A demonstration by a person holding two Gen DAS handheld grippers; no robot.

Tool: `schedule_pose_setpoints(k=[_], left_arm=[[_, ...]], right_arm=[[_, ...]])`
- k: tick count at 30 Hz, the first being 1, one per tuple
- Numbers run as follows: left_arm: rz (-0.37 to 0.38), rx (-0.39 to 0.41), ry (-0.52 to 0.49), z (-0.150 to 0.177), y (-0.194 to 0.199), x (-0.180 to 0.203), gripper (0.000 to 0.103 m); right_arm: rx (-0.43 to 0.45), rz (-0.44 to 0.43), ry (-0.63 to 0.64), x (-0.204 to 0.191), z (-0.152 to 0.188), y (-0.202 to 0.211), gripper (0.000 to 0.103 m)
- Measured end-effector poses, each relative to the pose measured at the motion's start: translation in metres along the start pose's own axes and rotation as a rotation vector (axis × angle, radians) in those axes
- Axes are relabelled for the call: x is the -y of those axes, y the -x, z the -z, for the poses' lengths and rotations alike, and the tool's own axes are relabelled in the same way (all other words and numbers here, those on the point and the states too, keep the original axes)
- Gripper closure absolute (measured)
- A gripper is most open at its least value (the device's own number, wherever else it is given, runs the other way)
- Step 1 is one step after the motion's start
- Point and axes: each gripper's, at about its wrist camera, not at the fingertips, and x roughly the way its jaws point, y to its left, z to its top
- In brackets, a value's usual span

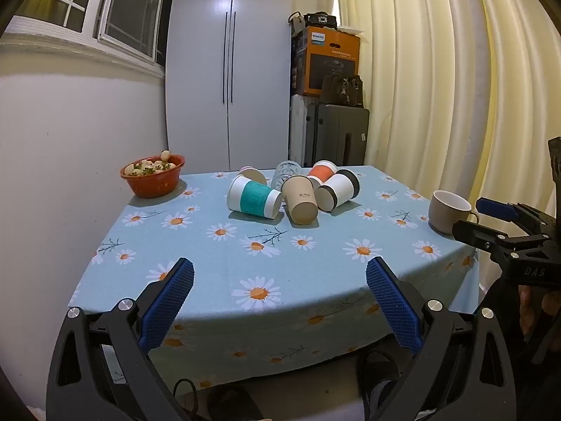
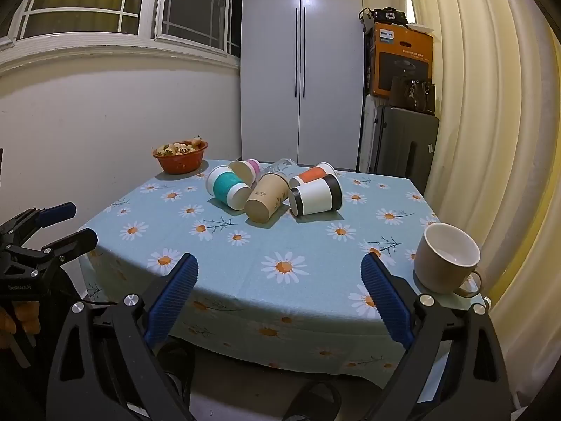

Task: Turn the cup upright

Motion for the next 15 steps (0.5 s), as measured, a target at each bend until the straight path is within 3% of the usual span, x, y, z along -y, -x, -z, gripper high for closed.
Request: schedule_pose_setpoints(k=[15], left_arm=[[0.000, 0.002, 0.005, -0.0004, 0.0016, -0.0007, 0.007]], right_arm=[[-0.009, 0.003, 0.006, -0.0007, 0.0003, -0.0012, 0.010]])
